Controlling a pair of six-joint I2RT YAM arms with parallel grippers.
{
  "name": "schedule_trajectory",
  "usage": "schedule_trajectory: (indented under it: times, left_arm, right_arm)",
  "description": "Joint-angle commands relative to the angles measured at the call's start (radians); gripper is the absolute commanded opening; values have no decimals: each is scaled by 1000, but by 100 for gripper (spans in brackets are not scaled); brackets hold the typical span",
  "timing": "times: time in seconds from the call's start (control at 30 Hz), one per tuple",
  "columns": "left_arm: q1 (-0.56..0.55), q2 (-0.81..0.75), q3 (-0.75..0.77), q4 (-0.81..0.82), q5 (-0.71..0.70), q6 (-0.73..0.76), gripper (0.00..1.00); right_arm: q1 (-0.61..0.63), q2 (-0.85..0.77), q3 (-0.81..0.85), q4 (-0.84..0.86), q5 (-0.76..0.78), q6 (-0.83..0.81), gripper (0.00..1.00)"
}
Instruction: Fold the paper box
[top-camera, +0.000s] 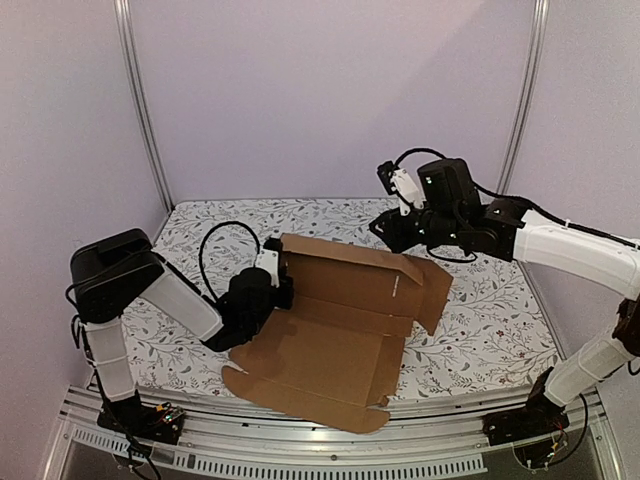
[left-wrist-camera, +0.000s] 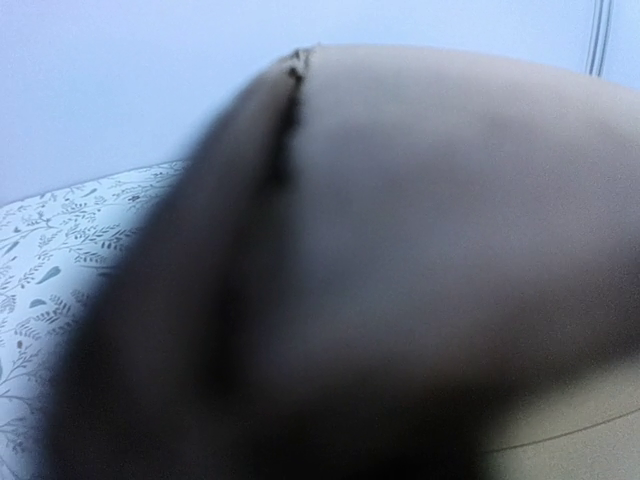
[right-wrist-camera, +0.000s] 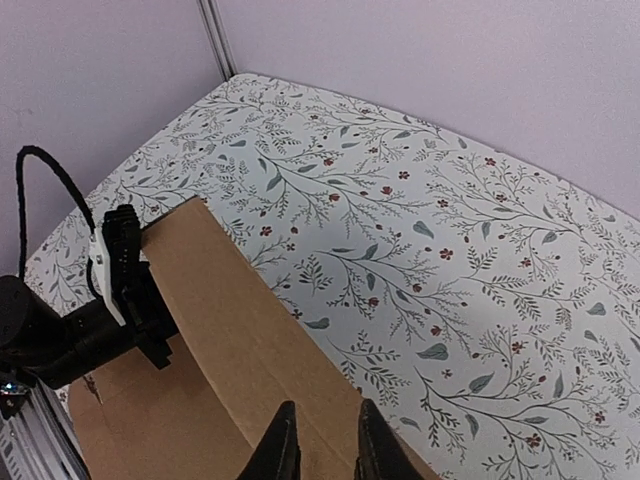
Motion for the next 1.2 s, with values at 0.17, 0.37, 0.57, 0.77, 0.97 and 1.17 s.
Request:
schedule_trajectory:
  times: [0.17, 0.37, 0.57, 0.77, 0.97, 1.17]
  left_arm:
    - [-19, -91, -16, -197, -122, -123, 0]
    - [-26, -120, -27, -234, -145, -142, 0]
    - [-37, -128, -12, -286, -145, -147, 0]
    - [-50, -148, 2, -362, -153, -210, 0]
    - [-64, -160, 31, -454, -155, -277, 0]
    - [-68, -181, 48, -547, -144, -358, 0]
  right_arm:
    - [-70, -128, -123, -153, 52, 31, 0]
    - [-89, -141, -186, -143, 32, 77, 0]
    - [-90, -102, -215, -88, 19, 119, 0]
    - [-90, -42, -228, -1, -41, 185, 0]
    - [-90, 13, -247, 122, -88, 281, 0]
    - [-86, 41, -273, 253, -121, 380, 0]
